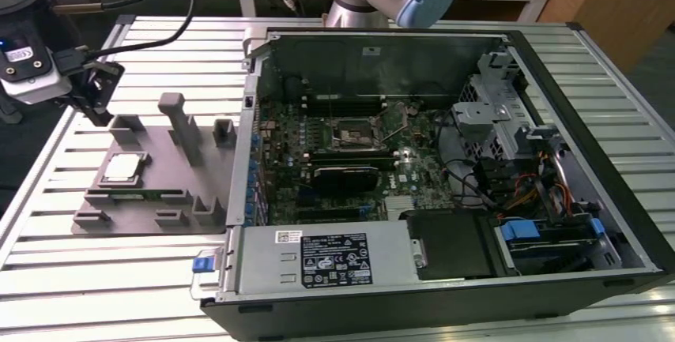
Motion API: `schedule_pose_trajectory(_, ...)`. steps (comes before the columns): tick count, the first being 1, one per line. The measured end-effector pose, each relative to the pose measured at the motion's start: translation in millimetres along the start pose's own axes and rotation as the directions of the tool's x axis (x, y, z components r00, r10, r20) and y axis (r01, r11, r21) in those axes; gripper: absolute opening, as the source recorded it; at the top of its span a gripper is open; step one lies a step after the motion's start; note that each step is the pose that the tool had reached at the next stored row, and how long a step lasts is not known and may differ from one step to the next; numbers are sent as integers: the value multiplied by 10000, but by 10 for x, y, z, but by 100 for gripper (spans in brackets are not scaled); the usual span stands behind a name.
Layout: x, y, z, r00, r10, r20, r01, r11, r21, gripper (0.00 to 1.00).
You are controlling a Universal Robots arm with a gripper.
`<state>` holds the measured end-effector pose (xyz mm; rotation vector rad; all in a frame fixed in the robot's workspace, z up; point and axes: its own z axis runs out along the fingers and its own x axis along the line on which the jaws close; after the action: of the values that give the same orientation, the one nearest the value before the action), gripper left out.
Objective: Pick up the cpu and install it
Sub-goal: 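Pick up the cpu and move it towards the insertion slot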
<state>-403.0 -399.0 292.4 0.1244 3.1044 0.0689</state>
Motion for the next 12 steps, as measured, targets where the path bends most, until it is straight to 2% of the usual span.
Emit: schedule_pose_trajectory(12,48,-11,164,10000,-1,1,1,10000,14,11)
